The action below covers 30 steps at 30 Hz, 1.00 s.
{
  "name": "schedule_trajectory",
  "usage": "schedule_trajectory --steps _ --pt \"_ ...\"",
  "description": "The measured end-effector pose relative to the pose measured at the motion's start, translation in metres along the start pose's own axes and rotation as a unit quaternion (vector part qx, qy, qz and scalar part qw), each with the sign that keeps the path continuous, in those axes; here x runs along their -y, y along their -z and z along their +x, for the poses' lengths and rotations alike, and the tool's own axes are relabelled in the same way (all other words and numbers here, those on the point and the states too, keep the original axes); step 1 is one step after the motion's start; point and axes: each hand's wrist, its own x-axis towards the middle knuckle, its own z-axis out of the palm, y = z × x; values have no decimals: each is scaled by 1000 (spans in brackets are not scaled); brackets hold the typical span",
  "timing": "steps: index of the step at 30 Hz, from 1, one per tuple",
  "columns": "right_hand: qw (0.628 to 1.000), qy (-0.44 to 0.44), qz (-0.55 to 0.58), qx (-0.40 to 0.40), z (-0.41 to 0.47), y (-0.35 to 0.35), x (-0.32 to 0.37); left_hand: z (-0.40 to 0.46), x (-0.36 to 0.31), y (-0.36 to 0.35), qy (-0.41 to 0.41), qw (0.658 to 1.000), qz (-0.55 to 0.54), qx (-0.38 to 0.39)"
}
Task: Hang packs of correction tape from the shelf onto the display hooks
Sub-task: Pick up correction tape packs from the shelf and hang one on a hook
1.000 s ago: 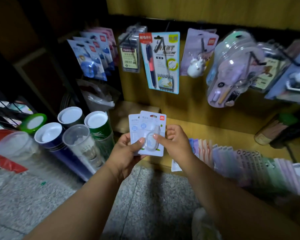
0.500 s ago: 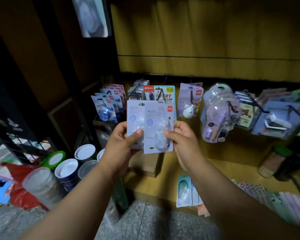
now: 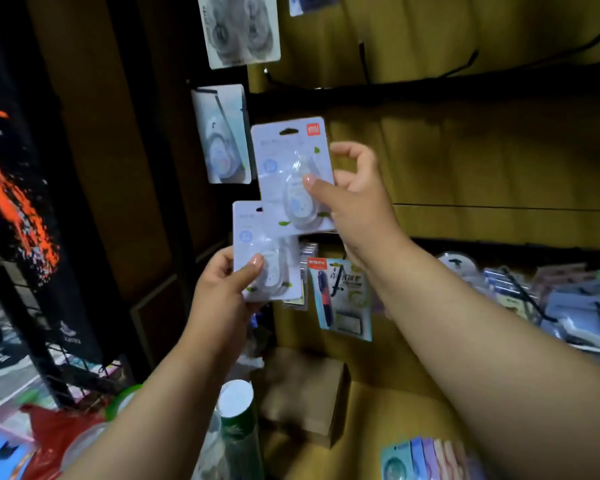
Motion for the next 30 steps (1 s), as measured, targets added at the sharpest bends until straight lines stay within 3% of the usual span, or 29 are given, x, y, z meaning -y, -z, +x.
schedule_trajectory --steps 8,23,30 --pt "994 92 -53 -22 53 -28 25 24 -39 -7 -37 999 -14 -16" --pt "985 68 -135 -82 70 -39 16 20 -43 12 -29 997 14 -77" --pt "976 29 -212 -48 75 -29 18 26 -64 5 -97 991 32 -82"
